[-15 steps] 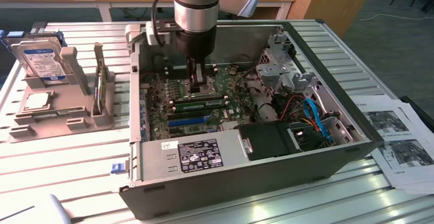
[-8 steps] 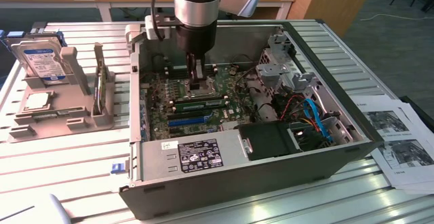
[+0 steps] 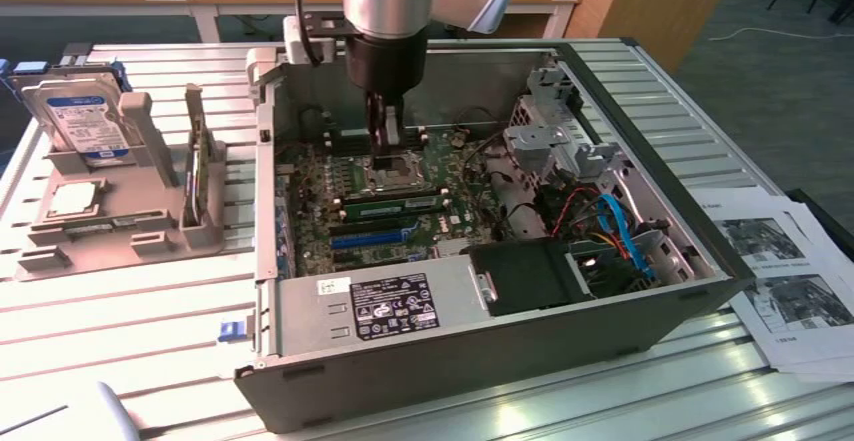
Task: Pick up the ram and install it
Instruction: 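Press down the ram until it locks into place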
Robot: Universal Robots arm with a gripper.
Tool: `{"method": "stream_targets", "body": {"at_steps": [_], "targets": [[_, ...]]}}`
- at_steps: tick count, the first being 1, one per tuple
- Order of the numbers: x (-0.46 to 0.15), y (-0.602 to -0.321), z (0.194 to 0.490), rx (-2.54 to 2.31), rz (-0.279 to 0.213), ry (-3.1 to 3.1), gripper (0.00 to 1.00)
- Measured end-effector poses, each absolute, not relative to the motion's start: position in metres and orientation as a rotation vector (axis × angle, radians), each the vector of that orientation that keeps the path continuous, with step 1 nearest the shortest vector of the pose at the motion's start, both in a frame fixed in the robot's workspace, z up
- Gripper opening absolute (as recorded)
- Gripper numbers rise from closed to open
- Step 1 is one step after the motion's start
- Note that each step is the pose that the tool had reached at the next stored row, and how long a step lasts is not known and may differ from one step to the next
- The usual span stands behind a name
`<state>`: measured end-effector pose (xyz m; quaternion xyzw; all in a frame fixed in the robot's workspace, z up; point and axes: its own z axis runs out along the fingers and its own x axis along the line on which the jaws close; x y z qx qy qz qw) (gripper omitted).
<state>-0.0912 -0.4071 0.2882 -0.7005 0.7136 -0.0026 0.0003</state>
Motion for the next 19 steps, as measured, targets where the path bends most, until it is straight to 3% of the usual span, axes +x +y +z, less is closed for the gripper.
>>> {"method": "stream_targets", "body": {"at_steps": [19], "targets": [[-0.0814,-0.4071,0.2961,-2.204,-0.001,2.245,0.1]]}}
